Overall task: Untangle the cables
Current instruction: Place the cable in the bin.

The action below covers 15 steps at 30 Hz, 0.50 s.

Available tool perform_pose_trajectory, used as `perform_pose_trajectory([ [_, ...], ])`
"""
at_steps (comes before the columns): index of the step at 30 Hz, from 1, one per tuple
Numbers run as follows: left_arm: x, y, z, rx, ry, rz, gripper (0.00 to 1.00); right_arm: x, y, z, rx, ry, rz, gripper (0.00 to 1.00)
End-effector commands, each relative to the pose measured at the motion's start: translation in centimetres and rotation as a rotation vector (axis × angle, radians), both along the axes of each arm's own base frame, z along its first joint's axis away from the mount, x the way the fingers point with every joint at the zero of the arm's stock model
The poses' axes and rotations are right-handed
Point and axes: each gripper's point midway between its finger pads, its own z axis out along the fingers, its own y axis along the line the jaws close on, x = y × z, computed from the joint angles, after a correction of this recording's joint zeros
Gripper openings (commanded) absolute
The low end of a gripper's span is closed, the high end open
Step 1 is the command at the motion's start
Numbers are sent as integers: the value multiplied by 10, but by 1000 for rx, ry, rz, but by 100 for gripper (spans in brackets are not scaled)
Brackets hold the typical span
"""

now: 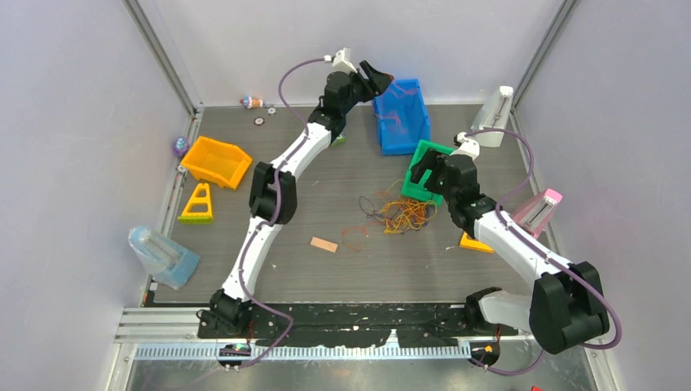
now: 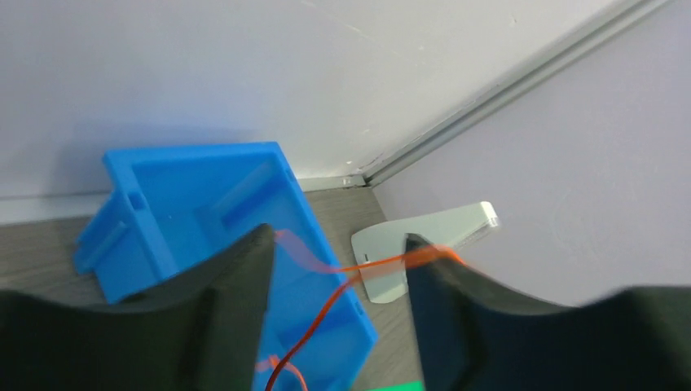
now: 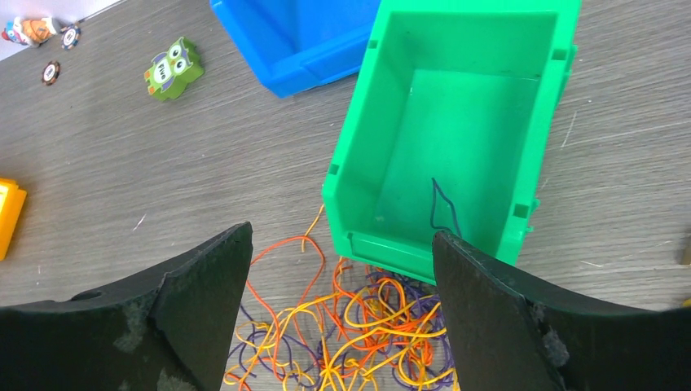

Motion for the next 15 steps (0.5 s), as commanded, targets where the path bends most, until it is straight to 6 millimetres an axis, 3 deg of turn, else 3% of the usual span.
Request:
perform_pose_trajectory([
  [1,-3,4,49,2,-109,52,70,7,-3,28,46,-65,-19,86],
  [4,-7,5,49,57,-114,51,76,8,-4,27,54,-60,-22,86],
  [10,-24,7,70,96,-146,11,82,12,-2,27,65,-43,-9,86],
  [15,-47,27,90,150,-150,-13,84,16,-2,27,37,-1,-7,86],
])
